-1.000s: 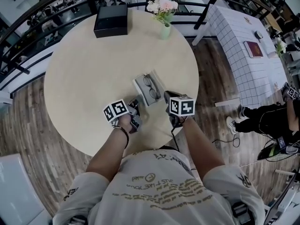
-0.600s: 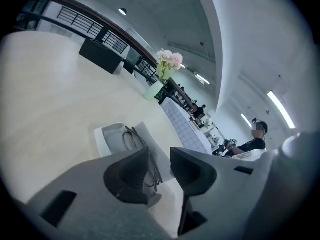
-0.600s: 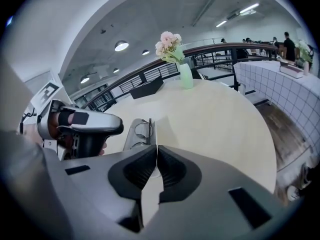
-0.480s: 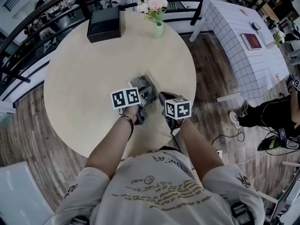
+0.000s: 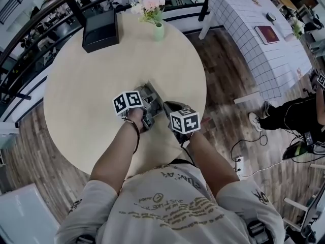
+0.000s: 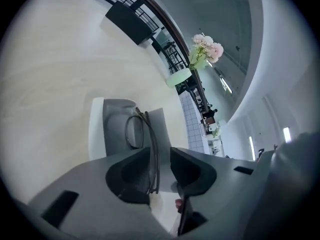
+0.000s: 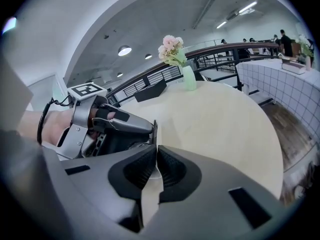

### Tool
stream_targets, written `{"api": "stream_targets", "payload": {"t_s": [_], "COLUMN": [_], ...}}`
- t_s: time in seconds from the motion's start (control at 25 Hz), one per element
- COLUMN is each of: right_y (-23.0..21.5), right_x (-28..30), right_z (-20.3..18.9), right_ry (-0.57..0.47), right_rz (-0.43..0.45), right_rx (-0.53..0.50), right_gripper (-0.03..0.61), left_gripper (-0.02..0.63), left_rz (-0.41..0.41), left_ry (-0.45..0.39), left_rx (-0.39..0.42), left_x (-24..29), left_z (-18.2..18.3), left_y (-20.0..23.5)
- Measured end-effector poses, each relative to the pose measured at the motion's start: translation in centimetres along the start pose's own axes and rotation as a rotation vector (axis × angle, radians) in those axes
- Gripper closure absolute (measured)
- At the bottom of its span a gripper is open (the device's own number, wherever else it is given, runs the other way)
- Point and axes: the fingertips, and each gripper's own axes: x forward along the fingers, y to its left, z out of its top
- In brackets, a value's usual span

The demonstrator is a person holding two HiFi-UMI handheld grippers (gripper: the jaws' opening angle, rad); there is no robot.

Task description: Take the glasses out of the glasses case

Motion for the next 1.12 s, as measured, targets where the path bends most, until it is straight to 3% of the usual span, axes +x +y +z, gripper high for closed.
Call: {"api": "stream_targets", "payload": {"t_s": [0.12,0.4,0.48,0.56,1.12], "right_y": [0.2,0.3,0.3,0.4,-0.5], "right_x": [-0.1,-0.1,-0.1,0.0,-0.1], "right_z": [0.0,-0.1,-0.2,-0.2,-0.2], "right_ry": [-0.004,0.001,0.002,0.000,0.011], "right_rz": [0.010,0.027,0.034,0.041,0.015], "right_rx": [-0.004,0.015,0.026,0.034,0.048], "right_gripper": [0.555,0.555,0.555,0.555,0.555], "left_gripper": [0.483,0.489,0.507,0.567,0.588], "left_rz": [-0.021,-0.036,-0.038,-0.041,-0.137], "left_ry": [0.008,0.026,0.020,0.006,-0.043], "left_rx": [-0.031,-0.012,-0.033,-0.072,-0.174], "left_x": [0.4,0.9,1.0,1.0,-0.1], "left_z": [-0.1,-0.1,-0.1,0.0,0.5], "left_y": [-0.2,-0.2,0.1,0.6,0.1]}}
